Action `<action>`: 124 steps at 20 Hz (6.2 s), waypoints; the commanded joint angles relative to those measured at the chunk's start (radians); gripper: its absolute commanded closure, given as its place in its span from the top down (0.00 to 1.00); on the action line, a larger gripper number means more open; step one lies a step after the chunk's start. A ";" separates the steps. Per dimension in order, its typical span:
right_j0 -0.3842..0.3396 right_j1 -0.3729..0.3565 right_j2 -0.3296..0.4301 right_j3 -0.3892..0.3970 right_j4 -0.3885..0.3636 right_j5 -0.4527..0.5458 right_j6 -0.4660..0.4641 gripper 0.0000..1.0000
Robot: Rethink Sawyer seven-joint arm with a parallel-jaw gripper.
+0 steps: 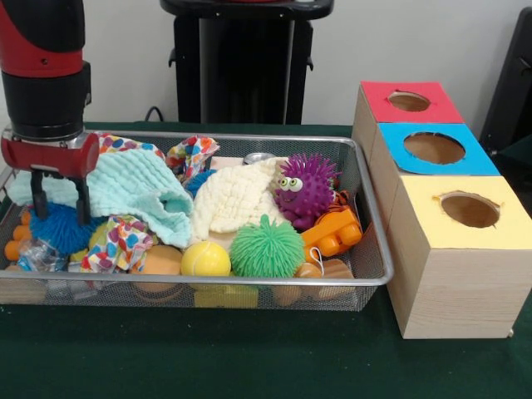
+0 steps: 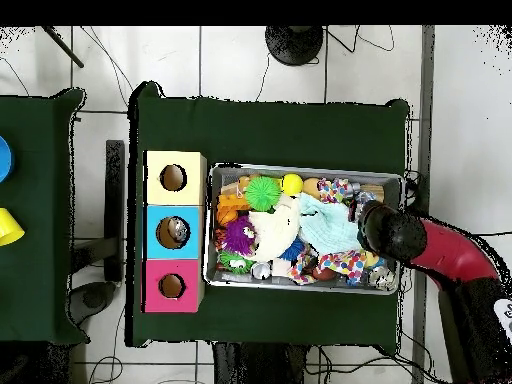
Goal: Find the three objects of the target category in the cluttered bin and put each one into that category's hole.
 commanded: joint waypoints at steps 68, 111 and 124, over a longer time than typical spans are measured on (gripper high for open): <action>-0.001 0.248 0.111 -0.220 0.023 0.119 -0.069 1.00; 0.016 0.286 0.120 -0.280 -0.011 0.107 -0.050 0.00; 0.028 0.266 0.111 -0.269 -0.016 0.115 -0.051 1.00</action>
